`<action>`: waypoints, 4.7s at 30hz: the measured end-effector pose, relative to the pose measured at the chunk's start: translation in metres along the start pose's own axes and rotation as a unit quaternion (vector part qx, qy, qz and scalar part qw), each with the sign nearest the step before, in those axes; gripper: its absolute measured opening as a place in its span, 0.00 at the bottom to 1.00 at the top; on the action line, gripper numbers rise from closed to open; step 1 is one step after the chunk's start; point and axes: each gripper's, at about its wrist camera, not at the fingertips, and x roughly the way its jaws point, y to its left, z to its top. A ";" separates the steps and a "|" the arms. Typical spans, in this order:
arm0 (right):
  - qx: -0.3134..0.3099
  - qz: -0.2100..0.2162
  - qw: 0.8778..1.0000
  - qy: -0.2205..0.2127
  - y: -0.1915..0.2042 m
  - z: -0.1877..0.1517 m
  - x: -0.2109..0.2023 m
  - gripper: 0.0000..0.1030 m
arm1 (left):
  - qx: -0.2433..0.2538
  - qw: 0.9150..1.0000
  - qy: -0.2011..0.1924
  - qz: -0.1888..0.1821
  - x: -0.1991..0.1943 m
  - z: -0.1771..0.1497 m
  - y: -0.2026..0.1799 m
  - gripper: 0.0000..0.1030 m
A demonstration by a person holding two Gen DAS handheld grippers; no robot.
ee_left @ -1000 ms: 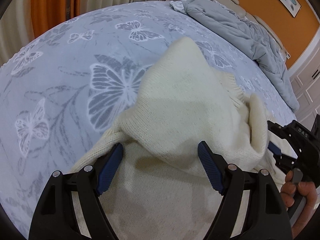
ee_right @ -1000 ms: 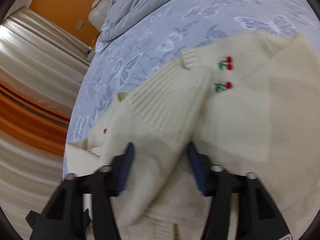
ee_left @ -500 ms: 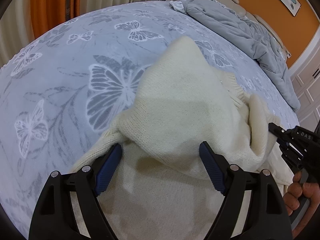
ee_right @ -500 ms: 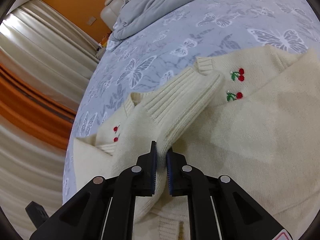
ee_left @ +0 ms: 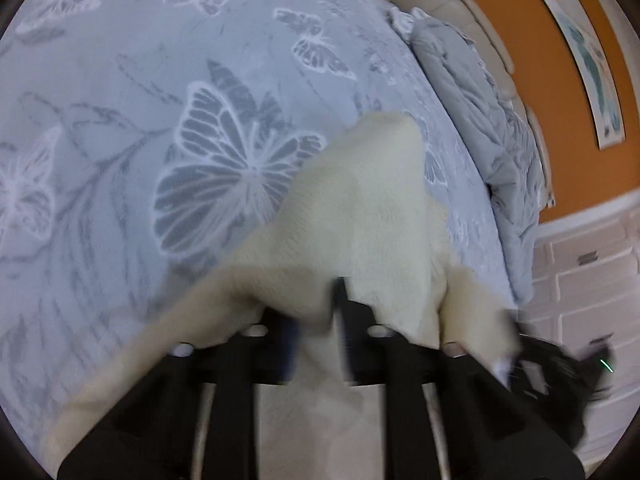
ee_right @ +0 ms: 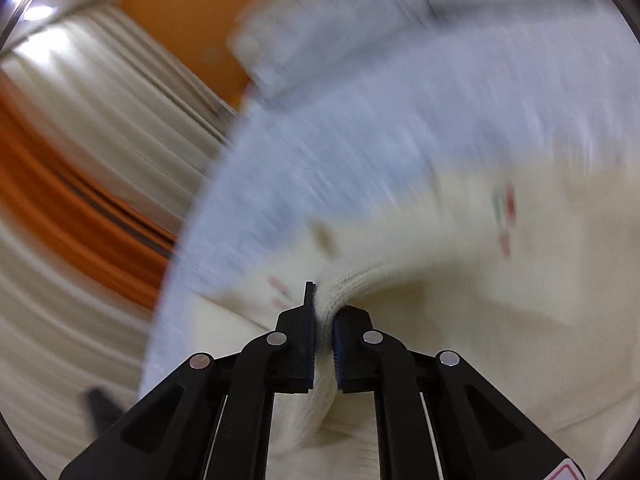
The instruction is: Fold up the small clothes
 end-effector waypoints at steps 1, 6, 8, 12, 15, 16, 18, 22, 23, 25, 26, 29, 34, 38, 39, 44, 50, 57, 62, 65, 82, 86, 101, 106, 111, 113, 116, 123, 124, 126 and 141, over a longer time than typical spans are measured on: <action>-0.023 0.004 0.999 -0.040 0.009 0.007 -0.029 0.06 | -0.001 1.000 -0.013 -0.006 -0.004 0.002 -0.001 0.12; 0.021 -0.148 0.986 0.067 -0.082 -0.048 0.005 0.06 | 0.047 0.999 -0.010 0.019 0.006 -0.008 -0.019 0.13; 0.085 -0.140 0.980 0.112 -0.120 -0.071 0.016 0.06 | 0.061 0.997 -0.001 0.049 0.019 -0.016 -0.019 0.14; 0.142 -0.105 0.982 0.063 -0.134 -0.070 -0.002 0.28 | 0.102 0.992 -0.016 0.067 0.021 -0.021 -0.027 0.15; 0.172 -0.101 0.979 0.047 -0.148 -0.057 -0.002 0.34 | 0.094 0.994 -0.015 0.061 0.020 -0.016 -0.023 0.15; 0.183 -0.101 0.977 0.048 -0.153 -0.055 0.000 0.34 | 0.093 0.994 -0.016 0.061 0.020 -0.016 -0.023 0.15; 0.193 -0.104 0.973 0.066 -0.157 -0.048 0.008 0.24 | 0.093 0.993 -0.019 0.065 0.019 -0.016 -0.023 0.15; 0.091 -0.069 0.993 -0.014 -0.106 -0.013 -0.037 0.08 | 0.097 0.993 -0.027 0.063 0.013 -0.018 -0.023 0.15; 0.067 -0.058 0.995 -0.037 -0.094 -0.010 -0.051 0.08 | 0.101 0.993 -0.037 0.056 0.008 -0.018 -0.023 0.15; 0.012 -0.079 0.995 -0.052 -0.083 -0.015 -0.056 0.08 | 0.127 0.989 -0.061 0.055 0.001 -0.018 -0.027 0.16; 0.004 -0.117 0.993 -0.003 -0.094 -0.024 -0.035 0.08 | 0.139 0.986 -0.060 0.063 0.005 -0.018 -0.029 0.16; 0.074 -0.146 0.982 0.093 -0.141 -0.056 0.003 0.08 | 0.138 0.985 -0.053 0.090 0.017 -0.017 -0.021 0.16; 0.081 -0.114 0.990 0.024 -0.131 -0.059 -0.027 0.09 | 0.154 0.982 -0.056 0.092 0.012 -0.017 -0.020 0.16; 0.078 -0.136 0.985 0.071 -0.136 -0.066 -0.022 0.15 | 0.169 0.978 -0.065 0.100 0.012 -0.022 -0.022 0.16; 0.076 -0.143 0.985 0.068 -0.130 -0.065 -0.033 0.18 | 0.166 0.979 -0.064 0.096 0.008 -0.021 -0.023 0.16; -0.028 -0.218 0.975 0.020 -0.101 -0.077 -0.091 0.28 | 0.206 0.972 -0.096 0.056 -0.044 -0.026 -0.032 0.16; -0.031 -0.198 0.979 0.041 -0.091 -0.067 -0.068 0.28 | 0.230 0.965 -0.081 0.094 -0.030 -0.021 -0.055 0.47; 0.028 -0.241 0.969 0.050 -0.119 -0.059 -0.032 0.53 | 0.191 0.974 -0.067 0.105 -0.032 -0.037 -0.028 0.45; -0.010 -0.213 0.974 0.077 -0.113 -0.050 -0.012 0.08 | 0.212 0.967 -0.129 0.062 -0.076 -0.050 -0.047 0.45; -0.012 -0.168 0.986 0.013 -0.095 -0.024 -0.041 0.08 | 0.229 0.962 -0.134 0.057 -0.063 -0.034 -0.074 0.45; -0.091 -0.211 0.962 0.146 -0.098 -0.060 0.031 0.04 | 0.283 0.933 -0.106 0.195 0.040 -0.018 -0.061 0.46; -0.076 -0.178 0.975 0.109 -0.074 -0.045 -0.005 0.05 | 0.272 0.940 -0.096 0.181 0.030 -0.009 -0.059 0.46; 0.034 -0.276 0.946 0.169 -0.123 -0.201 -0.264 0.59 | 0.289 0.948 -0.053 0.121 -0.170 -0.127 0.045 0.82; 0.101 -0.265 0.939 0.192 -0.140 -0.234 -0.271 0.63 | 0.208 0.970 0.003 0.126 -0.179 -0.155 0.092 0.84; 0.144 -0.227 0.943 0.197 -0.154 -0.239 -0.246 0.69 | 0.167 0.978 0.027 0.124 -0.174 -0.174 0.113 0.86; 0.139 -0.233 0.943 0.192 -0.152 -0.237 -0.238 0.70 | 0.177 0.976 0.032 0.120 -0.170 -0.180 0.110 0.89; 0.118 -0.236 0.946 0.188 -0.144 -0.237 -0.228 0.70 | 0.202 0.971 0.039 0.124 -0.162 -0.185 0.105 0.94; 0.060 -0.267 0.943 0.187 -0.121 -0.240 -0.206 0.70 | 0.225 0.963 0.024 0.144 -0.150 -0.191 0.092 0.95; 0.053 -0.271 0.943 0.186 -0.118 -0.240 -0.204 0.70 | 0.231 0.961 0.020 0.150 -0.149 -0.192 0.090 0.94; 0.042 -0.274 0.943 0.185 -0.112 -0.241 -0.197 0.70 | 0.235 0.959 0.017 0.157 -0.147 -0.194 0.088 0.94; 0.035 -0.257 0.950 0.175 -0.114 -0.250 -0.209 0.59 | 0.227 0.961 0.021 0.155 -0.140 -0.192 0.078 0.47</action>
